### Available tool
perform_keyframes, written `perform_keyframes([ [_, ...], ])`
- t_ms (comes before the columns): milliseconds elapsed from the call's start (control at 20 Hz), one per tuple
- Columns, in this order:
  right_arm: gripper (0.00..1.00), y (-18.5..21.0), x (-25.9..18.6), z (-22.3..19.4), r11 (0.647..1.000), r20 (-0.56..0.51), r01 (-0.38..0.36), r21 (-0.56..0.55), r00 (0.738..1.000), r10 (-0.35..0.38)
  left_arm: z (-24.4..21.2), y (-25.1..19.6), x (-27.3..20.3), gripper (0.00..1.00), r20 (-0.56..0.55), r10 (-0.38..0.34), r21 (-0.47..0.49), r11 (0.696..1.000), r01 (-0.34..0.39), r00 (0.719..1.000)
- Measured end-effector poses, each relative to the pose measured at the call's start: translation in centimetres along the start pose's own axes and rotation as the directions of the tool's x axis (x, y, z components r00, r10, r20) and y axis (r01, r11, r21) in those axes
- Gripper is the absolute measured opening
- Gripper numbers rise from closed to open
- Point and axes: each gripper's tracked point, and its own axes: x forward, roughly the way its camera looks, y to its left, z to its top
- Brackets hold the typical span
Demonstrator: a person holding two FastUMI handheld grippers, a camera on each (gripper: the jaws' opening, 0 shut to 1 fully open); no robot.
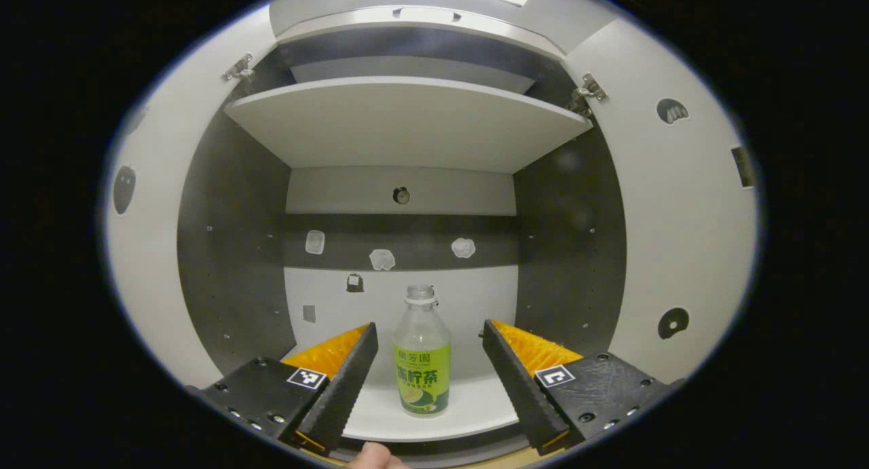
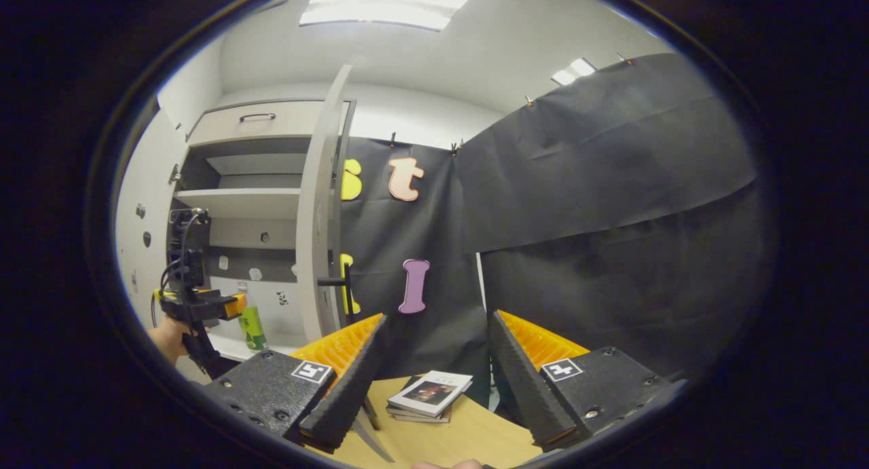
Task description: Grasp the bottle in the cabinet with the left hand and place it on the coaster, then close the right door with the right hand and the left door with the left hand.
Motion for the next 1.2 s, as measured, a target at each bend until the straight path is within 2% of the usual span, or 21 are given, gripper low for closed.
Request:
perform_keyframes([
  [50,0.97,0.0,-0.2,0.0,1.0,-0.002,0.007,0.0,1.0,-0.007,-0.7,0.1,0.6,1.0,-0.013,0.001,0.004,1.0,-0.001,1.0],
  [100,0.97,-0.1,-0.3,-0.1,1.0,-0.003,0.015,-0.001,1.0,-0.016,-1.2,0.0,1.3,0.96,-0.02,-0.001,0.003,1.0,0.001,1.0],
  [300,0.97,-0.5,-1.0,0.0,0.999,-0.001,0.043,-0.008,0.999,-0.043,-2.8,0.5,3.6,0.96,-0.046,0.014,0.005,1.0,-0.014,0.999],
  [350,0.97,-0.6,-1.2,-0.1,0.999,-0.005,0.047,-0.009,0.999,-0.047,-3.1,0.4,4.2,0.99,-0.047,0.011,-0.007,1.0,-0.012,0.999],
  [450,0.97,-0.6,-1.6,-0.6,0.999,-0.024,0.051,-0.009,0.998,-0.051,-3.8,0.5,5.1,0.92,-0.07,0.009,-0.015,1.0,-0.01,0.997],
  [500,0.97,-0.7,-1.8,-0.6,0.998,-0.028,0.055,-0.006,0.998,-0.055,-4.2,0.5,5.6,0.96,-0.081,0.011,-0.006,1.0,-0.011,0.997],
  [800,0.97,-2.0,-3.1,-0.7,0.995,-0.029,0.101,-0.002,0.994,-0.101,-5.3,1.1,7.1,0.96,-0.098,0.029,0.032,0.999,-0.026,0.995],
  [850,0.98,-1.9,-3.4,-0.7,0.995,-0.031,0.098,0.0,0.995,-0.098,-5.5,1.4,7.2,0.94,-0.109,0.036,0.04,0.999,-0.032,0.993],
  [900,0.96,-2.1,-3.6,-0.7,0.995,-0.03,0.102,-0.001,0.994,-0.102,-5.8,1.5,7.4,0.83,-0.118,0.041,0.045,0.998,-0.036,0.992],
  [950,0.96,-2.2,-3.8,-0.6,0.995,-0.027,0.102,-0.002,0.994,-0.102,-5.7,1.5,7.4,0.78,-0.115,0.04,0.051,0.998,-0.034,0.993],
  [1050,0.96,-2.3,-4.0,-0.7,0.995,-0.03,0.102,-0.003,0.994,-0.102,-5.8,1.4,7.3,0.8,-0.122,0.036,0.059,0.998,-0.029,0.992],
  [1200,0.96,-1.7,-4.1,-0.8,0.997,-0.035,0.079,-0.001,0.996,-0.079,-5.6,1.0,6.5,0.67,-0.141,0.013,0.048,0.999,-0.006,0.99],
])
